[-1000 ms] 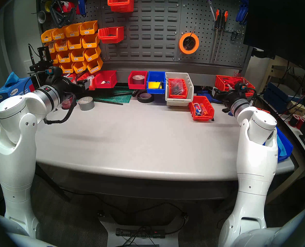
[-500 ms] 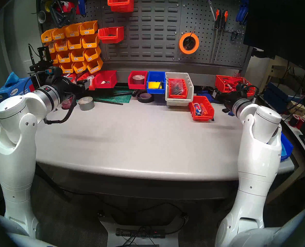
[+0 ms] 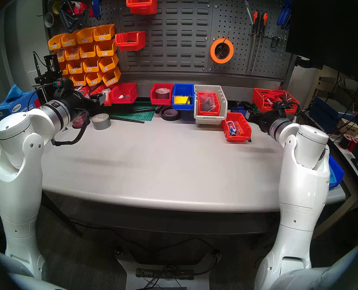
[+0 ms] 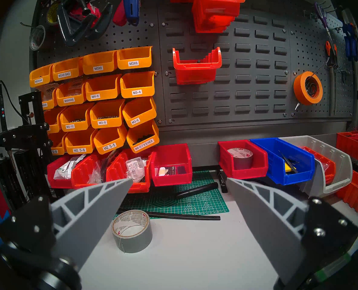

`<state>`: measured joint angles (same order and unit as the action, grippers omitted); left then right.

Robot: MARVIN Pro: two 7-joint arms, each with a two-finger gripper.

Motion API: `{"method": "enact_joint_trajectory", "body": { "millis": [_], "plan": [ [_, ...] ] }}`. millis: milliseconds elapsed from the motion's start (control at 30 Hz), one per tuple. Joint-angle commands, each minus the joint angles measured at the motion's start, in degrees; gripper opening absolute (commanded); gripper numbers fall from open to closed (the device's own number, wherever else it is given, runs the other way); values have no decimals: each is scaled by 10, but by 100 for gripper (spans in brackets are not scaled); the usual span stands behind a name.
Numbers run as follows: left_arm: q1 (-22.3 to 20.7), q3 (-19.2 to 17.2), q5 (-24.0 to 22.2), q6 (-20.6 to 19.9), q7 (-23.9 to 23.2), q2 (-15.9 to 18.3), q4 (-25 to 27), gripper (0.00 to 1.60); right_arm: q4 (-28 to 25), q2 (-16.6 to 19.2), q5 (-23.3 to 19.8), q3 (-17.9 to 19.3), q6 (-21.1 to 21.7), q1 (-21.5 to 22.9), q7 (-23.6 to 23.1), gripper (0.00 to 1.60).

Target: Hang all the unorganized tool boxes onto the wall

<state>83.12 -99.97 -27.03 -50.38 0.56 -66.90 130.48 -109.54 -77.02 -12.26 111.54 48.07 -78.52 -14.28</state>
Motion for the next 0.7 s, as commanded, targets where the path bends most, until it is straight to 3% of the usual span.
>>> {"method": "enact_joint_trajectory", "body": {
  "millis": [0, 667],
  "plan": [
    [-4, 0, 1, 5, 1, -1, 6, 160, 2, -2, 9, -1, -17, -18, 5, 160],
    [-4, 1, -1, 6, 3, 0, 6, 160, 34, -7, 19, -16, -74, -27, 2, 160]
  ]
}}
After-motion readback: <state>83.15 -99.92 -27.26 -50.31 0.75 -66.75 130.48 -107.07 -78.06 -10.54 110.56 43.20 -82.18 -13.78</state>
